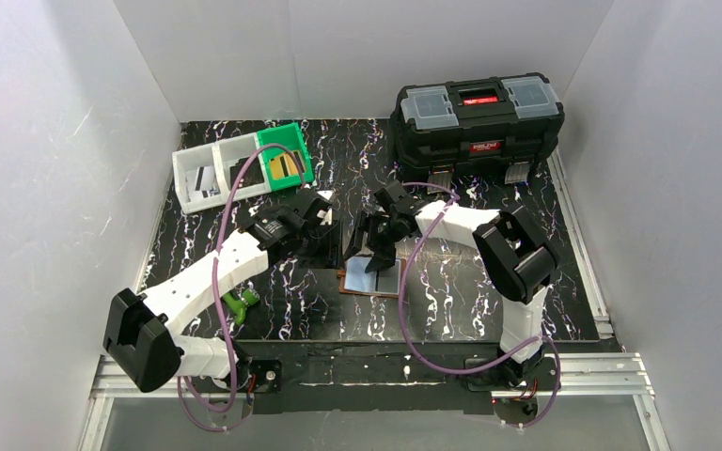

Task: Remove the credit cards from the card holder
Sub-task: Remove the credit card from the card holder.

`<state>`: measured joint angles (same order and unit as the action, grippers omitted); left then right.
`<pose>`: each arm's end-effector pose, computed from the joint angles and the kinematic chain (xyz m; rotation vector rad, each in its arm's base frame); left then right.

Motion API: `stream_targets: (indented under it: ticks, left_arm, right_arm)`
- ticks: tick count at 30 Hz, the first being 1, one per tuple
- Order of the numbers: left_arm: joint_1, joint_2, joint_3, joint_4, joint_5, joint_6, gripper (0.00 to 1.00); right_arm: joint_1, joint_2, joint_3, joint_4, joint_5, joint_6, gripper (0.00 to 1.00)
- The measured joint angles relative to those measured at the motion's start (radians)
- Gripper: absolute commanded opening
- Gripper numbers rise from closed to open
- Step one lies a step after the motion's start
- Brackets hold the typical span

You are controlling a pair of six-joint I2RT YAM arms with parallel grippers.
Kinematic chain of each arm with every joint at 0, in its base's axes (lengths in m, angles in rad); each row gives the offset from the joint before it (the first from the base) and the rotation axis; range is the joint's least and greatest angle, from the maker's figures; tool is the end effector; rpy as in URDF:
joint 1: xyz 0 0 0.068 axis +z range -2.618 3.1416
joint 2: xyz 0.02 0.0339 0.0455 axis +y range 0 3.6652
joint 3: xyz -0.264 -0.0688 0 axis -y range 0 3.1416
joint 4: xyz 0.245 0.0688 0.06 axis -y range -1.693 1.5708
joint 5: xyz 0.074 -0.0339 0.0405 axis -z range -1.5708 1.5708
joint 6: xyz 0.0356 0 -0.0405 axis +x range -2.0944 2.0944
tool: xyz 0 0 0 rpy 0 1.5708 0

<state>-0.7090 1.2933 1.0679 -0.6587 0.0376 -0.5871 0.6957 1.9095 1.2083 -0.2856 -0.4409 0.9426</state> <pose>0.2036 -0.1764 0.2864 0.1727 2.5474 -0.5893 0.2913 0.2630 0.1617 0.1613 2.8674 1.0677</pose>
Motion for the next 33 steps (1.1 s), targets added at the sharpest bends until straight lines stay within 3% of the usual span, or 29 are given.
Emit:
stream_targets:
  ticks: [8,15,20,33]
  left_arm:
    - [0.000,0.025,0.001,0.047,0.079,-0.017,0.45]
    - [0.000,0.152,0.011,0.150,0.188,-0.057,0.42]
    - [0.000,0.265,0.014,0.233,0.261,-0.079,0.37]
    - [0.007,0.459,0.050,0.348,0.368,-0.081,0.32]
  right_arm:
    - [-0.004,-0.012,0.004,-0.012,0.003,0.008,0.82]
    - [-0.079,-0.200,-0.050,-0.056,0.046,-0.010,0.77]
    - [-0.126,-0.310,-0.145,-0.079,0.108,-0.035,0.64]
    - [-0.121,-0.312,-0.249,-0.140,0.199,-0.075,0.17]
